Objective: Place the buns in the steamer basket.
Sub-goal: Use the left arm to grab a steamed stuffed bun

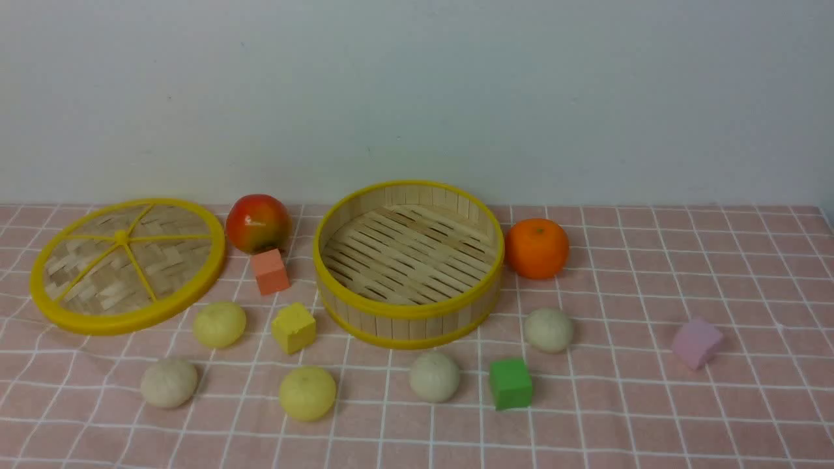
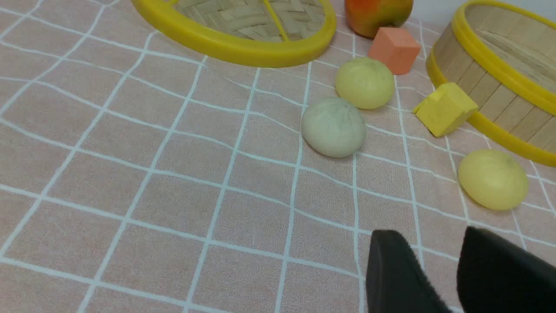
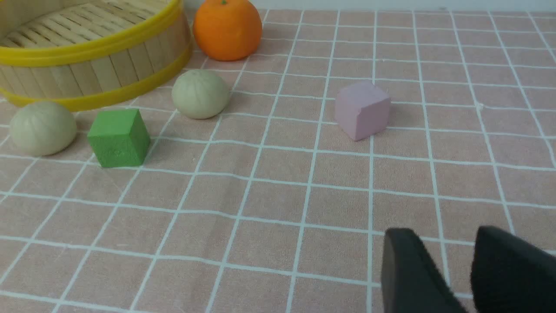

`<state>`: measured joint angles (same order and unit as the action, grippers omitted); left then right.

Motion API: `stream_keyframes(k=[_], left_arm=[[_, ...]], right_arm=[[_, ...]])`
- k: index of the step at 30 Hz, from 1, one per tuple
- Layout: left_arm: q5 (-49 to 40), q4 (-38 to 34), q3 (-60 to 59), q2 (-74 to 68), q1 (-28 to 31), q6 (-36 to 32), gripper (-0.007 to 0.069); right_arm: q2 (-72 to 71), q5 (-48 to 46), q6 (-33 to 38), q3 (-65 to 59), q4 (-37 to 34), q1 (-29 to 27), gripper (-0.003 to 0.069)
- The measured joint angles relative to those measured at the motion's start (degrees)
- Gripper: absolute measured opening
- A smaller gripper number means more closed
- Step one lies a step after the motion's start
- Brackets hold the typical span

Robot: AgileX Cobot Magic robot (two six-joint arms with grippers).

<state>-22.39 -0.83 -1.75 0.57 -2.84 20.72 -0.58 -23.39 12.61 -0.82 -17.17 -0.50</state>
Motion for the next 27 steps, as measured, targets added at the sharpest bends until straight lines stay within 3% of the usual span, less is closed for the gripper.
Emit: stream_keyframes(k=[14, 20, 23, 27], left_arm=[[1.6, 2.2, 0.0, 0.0, 0.0, 0.1, 0.0238], [7.6, -7.9, 0.0, 0.0, 0.0, 6.1, 0.0238], [12.2, -17.7, 0.0, 0.0, 0.0, 12.1, 0.0238], [17.1, -23.4, 0.0, 0.0, 0.0, 14.7, 0.0238]], right_arm=[[0.0, 0.0, 0.0, 0.0, 0.0, 0.0, 0.0240], [0.0, 0.0, 0.0, 0.0, 0.0, 0.0, 0.0240], [0.0, 0.0, 0.0, 0.0, 0.0, 0.0, 0.0240], [0.0, 0.0, 0.0, 0.0, 0.0, 0.0, 0.0240]])
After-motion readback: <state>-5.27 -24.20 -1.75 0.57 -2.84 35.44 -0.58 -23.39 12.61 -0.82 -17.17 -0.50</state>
